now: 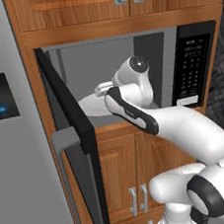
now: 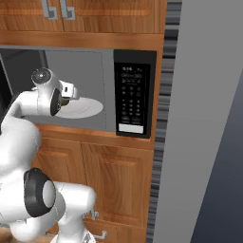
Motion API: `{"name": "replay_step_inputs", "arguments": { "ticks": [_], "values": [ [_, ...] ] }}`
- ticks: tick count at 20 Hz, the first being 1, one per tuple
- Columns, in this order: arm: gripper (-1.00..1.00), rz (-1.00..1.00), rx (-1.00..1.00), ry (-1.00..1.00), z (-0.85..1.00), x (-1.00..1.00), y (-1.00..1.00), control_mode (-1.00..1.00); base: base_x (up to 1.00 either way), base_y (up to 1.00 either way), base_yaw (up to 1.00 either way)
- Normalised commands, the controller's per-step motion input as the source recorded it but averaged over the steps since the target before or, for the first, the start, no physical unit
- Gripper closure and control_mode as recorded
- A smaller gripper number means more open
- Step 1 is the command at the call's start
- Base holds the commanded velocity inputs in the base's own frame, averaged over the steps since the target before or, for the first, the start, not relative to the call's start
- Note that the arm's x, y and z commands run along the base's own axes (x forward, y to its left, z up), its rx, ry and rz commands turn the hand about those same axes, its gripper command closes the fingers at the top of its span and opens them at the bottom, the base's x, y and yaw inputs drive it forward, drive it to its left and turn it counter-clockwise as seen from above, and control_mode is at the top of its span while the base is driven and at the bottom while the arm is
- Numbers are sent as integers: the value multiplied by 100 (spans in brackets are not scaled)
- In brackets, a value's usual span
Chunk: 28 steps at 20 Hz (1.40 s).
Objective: Retrieve the reheated potato from the microwave, then place the potato, cheese, and condiment on the cutting board.
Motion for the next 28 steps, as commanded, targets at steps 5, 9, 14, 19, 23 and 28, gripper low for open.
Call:
{"name": "replay_step_inputs", "arguments": {
  "ticks": [5, 9, 14, 19, 23, 28],
  "values": [
    [100, 0, 0, 8, 31, -63, -18, -100, 0, 0, 0],
    [100, 0, 0, 0, 21, -71, -17, -100, 0, 0, 0],
    [100, 0, -1, 0, 16, -78, -17, -100, 0, 0, 0],
    [100, 0, -1, -1, 12, -77, -17, -100, 0, 0, 0],
    [100, 0, -5, -5, 18, -71, -19, -100, 0, 0, 0],
    [100, 0, -5, -4, 6, -71, -18, -100, 0, 0, 0]
  ]
}}
